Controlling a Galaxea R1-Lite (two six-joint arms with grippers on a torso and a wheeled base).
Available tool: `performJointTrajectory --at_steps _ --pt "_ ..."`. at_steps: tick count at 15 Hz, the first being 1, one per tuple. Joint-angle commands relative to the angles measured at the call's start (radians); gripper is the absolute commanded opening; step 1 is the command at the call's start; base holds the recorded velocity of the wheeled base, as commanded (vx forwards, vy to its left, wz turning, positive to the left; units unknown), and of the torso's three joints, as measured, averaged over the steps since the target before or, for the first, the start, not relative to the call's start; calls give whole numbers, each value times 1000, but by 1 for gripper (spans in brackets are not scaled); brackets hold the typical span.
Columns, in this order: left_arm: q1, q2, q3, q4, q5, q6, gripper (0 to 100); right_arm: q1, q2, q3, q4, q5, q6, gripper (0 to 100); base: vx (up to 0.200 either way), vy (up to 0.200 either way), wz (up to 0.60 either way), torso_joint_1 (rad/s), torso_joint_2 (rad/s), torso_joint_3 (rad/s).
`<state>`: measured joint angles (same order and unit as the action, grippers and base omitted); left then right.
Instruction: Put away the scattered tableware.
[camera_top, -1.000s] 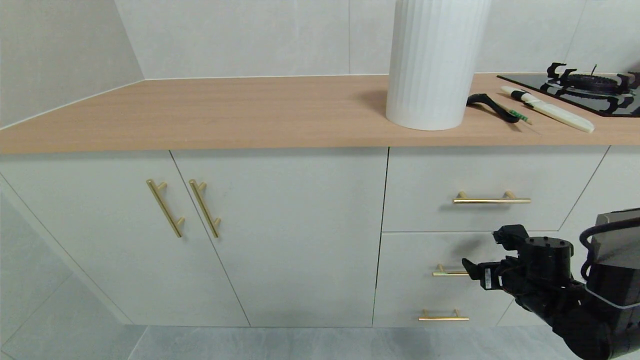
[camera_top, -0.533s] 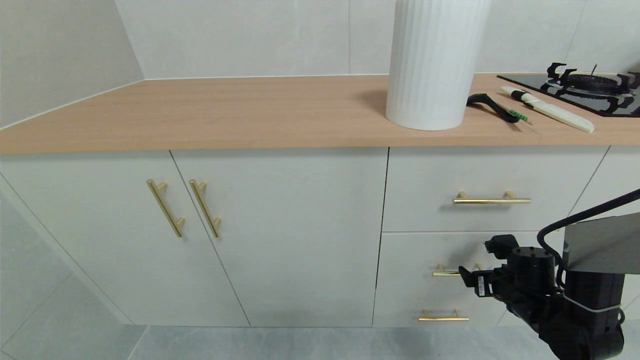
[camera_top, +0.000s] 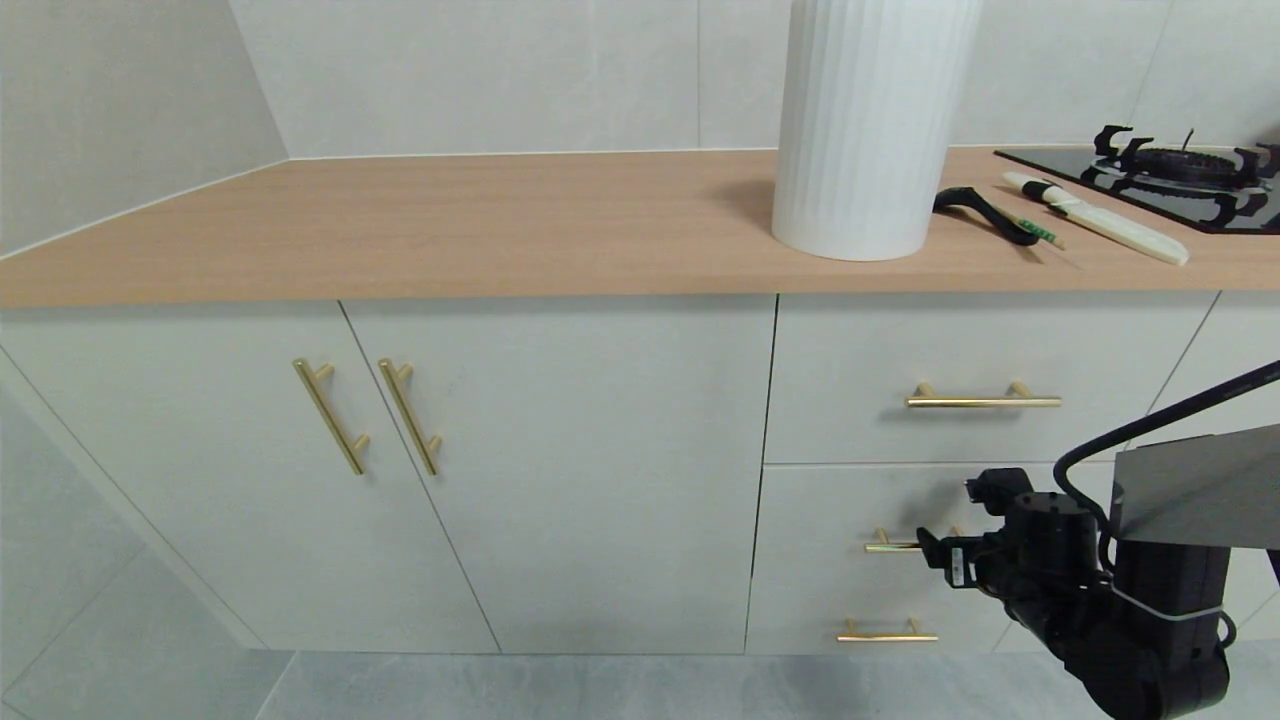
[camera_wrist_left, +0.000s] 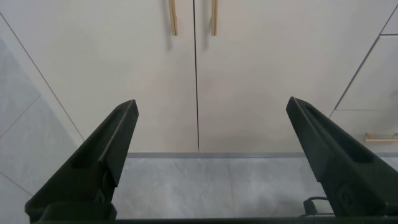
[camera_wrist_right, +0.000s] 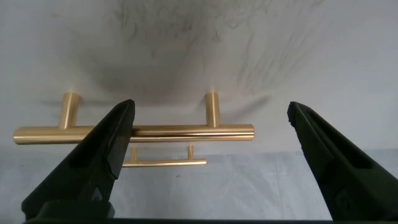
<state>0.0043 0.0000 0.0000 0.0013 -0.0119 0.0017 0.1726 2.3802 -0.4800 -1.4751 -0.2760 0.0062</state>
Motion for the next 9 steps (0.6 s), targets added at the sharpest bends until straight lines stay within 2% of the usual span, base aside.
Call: performJointTrajectory --at_steps 1,9 --pt "0 0 0 0 0 0 100 1 4 -2 -1 -3 0 100 0 0 0 0 0 0" --pt "0 0 0 0 -2 0 100 1 33 -5 1 -6 -2 100 0 0 0 0 0 0"
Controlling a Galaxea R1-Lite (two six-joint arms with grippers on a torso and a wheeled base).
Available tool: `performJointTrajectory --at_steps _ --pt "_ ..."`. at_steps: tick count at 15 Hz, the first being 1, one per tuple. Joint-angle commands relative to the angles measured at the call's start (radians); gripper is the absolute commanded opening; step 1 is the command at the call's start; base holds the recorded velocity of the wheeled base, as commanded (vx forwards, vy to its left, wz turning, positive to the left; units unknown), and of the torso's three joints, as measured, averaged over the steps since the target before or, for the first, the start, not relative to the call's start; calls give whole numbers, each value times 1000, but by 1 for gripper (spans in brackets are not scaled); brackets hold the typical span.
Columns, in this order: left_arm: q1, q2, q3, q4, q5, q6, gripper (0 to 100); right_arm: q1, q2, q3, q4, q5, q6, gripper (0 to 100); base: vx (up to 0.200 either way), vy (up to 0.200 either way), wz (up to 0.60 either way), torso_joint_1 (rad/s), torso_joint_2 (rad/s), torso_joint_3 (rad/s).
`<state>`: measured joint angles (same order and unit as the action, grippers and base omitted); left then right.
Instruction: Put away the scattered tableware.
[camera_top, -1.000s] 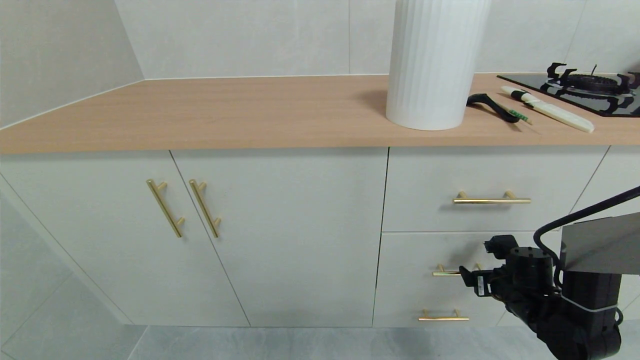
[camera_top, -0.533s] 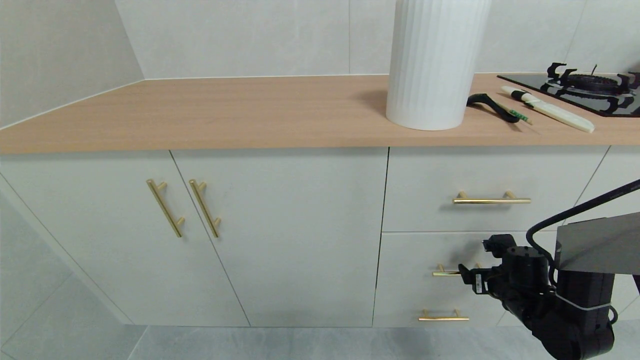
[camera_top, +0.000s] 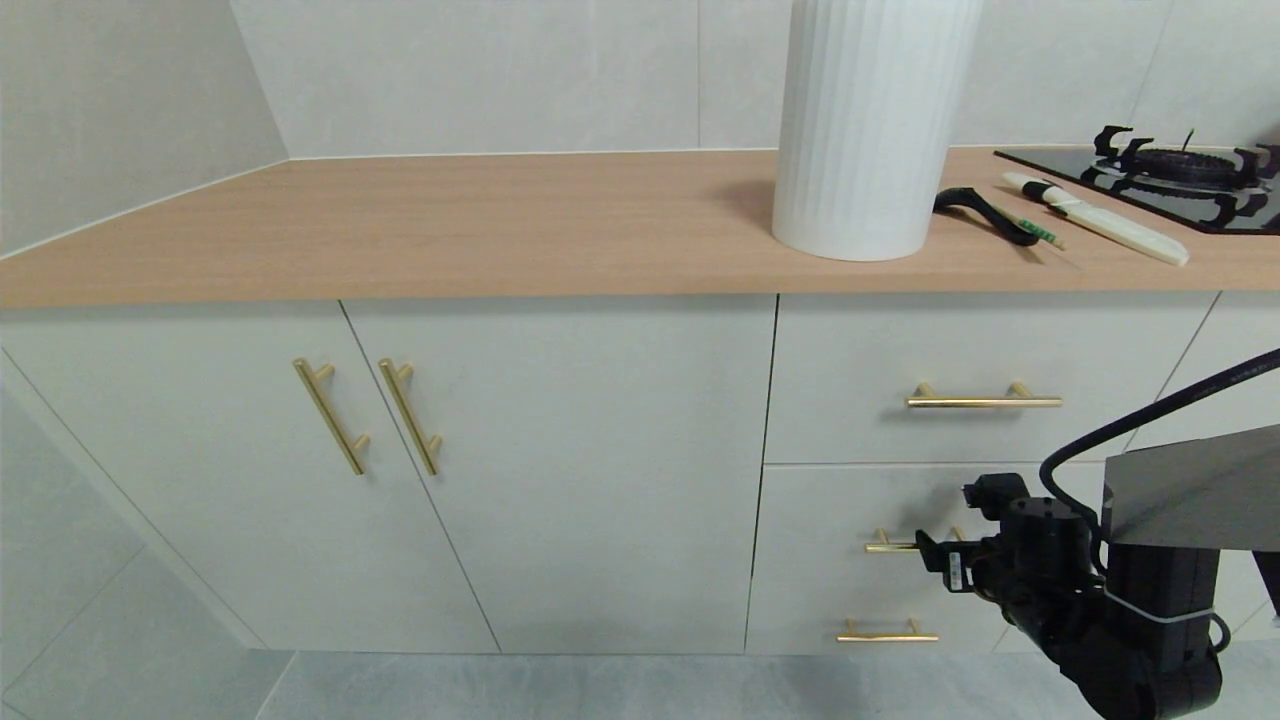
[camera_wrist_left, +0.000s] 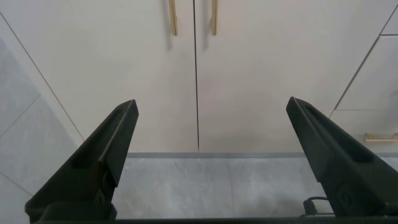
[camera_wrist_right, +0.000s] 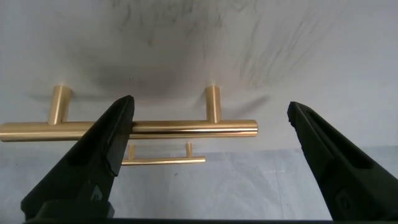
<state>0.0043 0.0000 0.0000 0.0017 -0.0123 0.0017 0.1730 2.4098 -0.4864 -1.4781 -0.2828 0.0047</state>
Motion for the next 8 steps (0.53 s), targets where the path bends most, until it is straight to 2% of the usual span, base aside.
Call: performJointTrajectory --at_steps 1,6,8 --pt "0 0 0 0 0 0 100 0 3 9 5 1 -2 100 0 0 0 0 0 0" --pt "0 0 0 0 0 0 100 0 -28 54 13 5 -6 100 0 0 0 0 0 0" --pt "0 0 0 0 0 0 100 0 -80 91 61 30 -9 100 0 0 0 0 0 0"
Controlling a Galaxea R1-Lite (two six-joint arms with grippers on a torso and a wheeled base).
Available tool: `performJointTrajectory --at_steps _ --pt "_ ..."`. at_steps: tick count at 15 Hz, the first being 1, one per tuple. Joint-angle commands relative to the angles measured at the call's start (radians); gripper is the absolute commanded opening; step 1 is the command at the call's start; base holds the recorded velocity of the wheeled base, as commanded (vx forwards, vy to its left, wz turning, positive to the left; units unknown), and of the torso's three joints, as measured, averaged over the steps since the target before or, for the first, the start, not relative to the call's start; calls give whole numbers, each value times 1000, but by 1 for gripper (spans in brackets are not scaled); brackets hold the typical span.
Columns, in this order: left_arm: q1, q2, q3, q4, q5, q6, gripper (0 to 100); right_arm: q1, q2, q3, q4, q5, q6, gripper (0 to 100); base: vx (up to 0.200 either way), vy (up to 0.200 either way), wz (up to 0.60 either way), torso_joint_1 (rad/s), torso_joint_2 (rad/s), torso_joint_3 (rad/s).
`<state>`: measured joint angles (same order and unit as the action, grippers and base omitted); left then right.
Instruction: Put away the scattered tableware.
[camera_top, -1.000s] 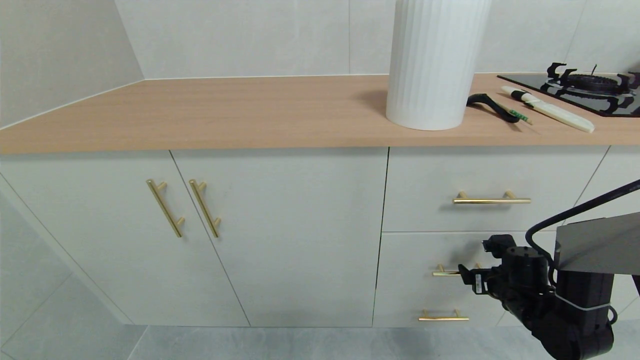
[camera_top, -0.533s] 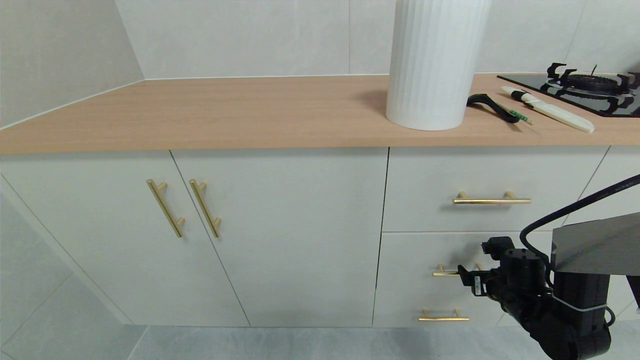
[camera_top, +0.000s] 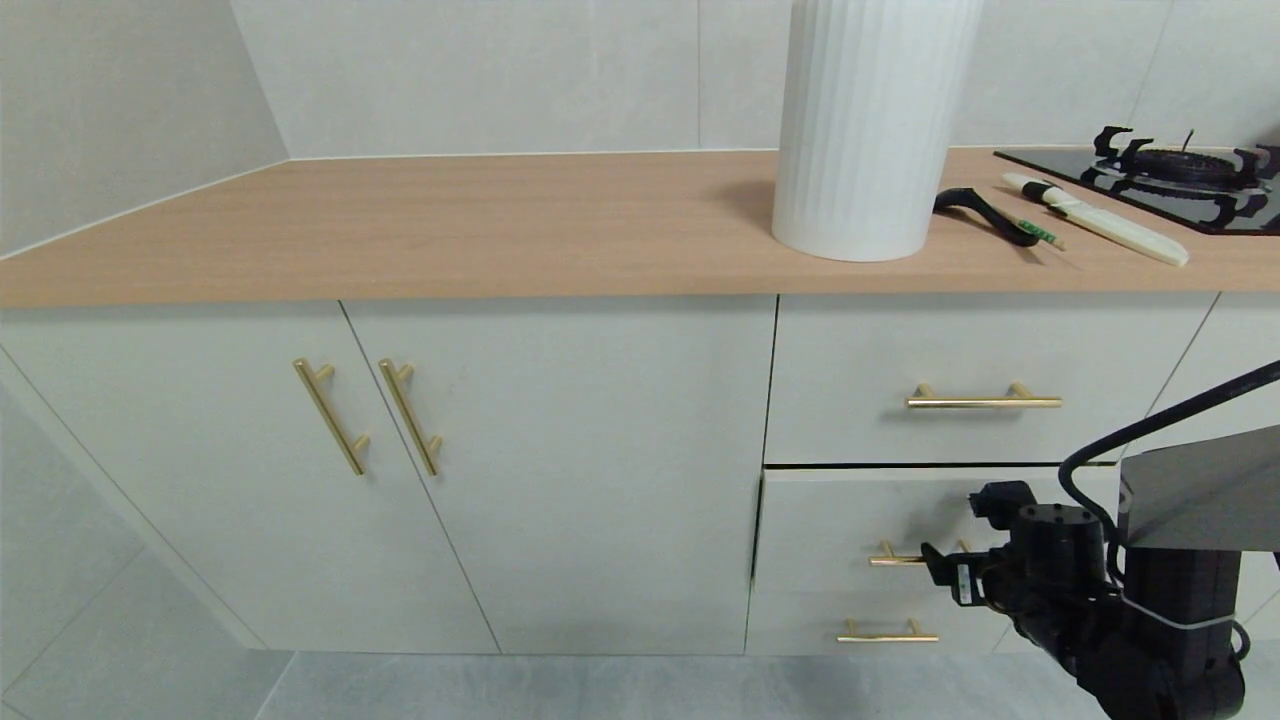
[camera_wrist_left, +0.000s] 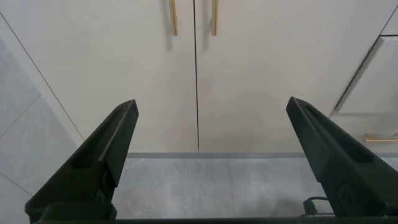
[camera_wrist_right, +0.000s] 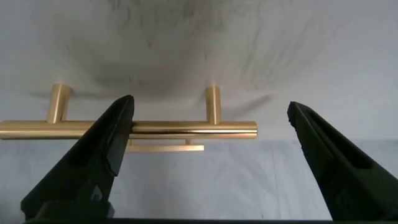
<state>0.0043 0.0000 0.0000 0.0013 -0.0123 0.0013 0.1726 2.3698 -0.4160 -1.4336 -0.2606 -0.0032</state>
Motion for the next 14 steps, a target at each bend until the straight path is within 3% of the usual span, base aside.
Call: performJointTrajectory --at_steps 1,2,6,8,10,14 --pt "0 0 0 0 0 0 100 1 -87 39 64 27 -8 100 0 0 0 0 0 0" --pt "0 0 0 -1 0 0 100 1 -179 63 127 57 -34 100 0 0 0 0 0 0" --pt "0 0 0 0 0 0 100 13 -750 -6 725 158 -38 100 0 0 0 0 0 0" --pt "0 0 0 0 0 0 100 47 -893 -58 883 166 -34 100 0 0 0 0 0 0" --pt "0 0 0 0 0 0 100 94 -906 -58 878 159 -24 100 0 0 0 0 0 0" --pt "0 0 0 0 0 0 100 99 -857 -60 786 156 43 100 0 0 0 0 0 0"
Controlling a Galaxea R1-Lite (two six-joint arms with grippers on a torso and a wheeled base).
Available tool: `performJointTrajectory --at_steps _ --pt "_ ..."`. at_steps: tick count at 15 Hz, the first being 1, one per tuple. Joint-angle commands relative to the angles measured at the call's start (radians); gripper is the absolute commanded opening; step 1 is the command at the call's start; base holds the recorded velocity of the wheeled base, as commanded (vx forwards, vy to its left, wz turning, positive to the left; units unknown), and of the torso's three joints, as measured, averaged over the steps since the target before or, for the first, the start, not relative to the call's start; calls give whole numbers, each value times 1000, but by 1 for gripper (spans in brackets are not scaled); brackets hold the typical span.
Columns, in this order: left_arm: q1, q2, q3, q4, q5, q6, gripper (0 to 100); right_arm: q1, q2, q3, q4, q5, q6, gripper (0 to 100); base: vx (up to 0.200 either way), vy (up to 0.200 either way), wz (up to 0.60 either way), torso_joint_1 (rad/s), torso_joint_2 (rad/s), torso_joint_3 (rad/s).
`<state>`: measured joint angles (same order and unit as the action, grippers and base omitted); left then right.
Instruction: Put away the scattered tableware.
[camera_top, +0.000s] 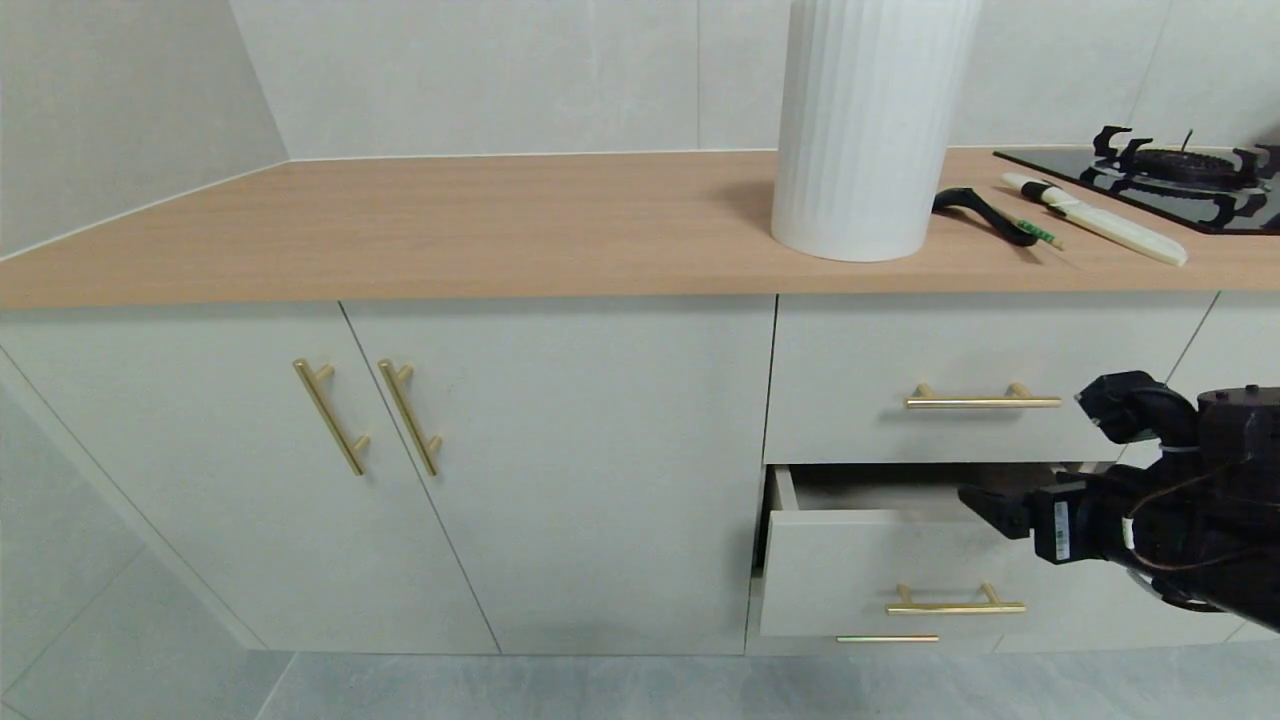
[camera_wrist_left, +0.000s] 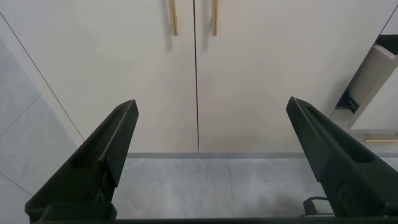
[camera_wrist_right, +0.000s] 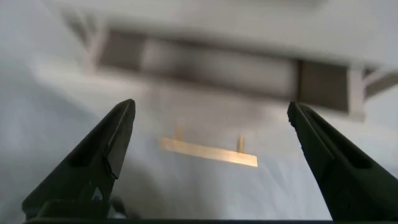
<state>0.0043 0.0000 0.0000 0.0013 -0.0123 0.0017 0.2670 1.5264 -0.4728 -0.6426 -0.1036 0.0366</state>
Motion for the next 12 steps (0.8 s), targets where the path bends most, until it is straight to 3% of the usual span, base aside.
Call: performJointTrajectory --at_steps 1,12 --pt "0 0 0 0 0 0 100 4 -2 -3 -49 -13 25 100 0 0 0 0 0 0" --pt "0 0 0 0 0 0 100 14 388 20 -411 -146 51 100 0 0 0 0 0 0"
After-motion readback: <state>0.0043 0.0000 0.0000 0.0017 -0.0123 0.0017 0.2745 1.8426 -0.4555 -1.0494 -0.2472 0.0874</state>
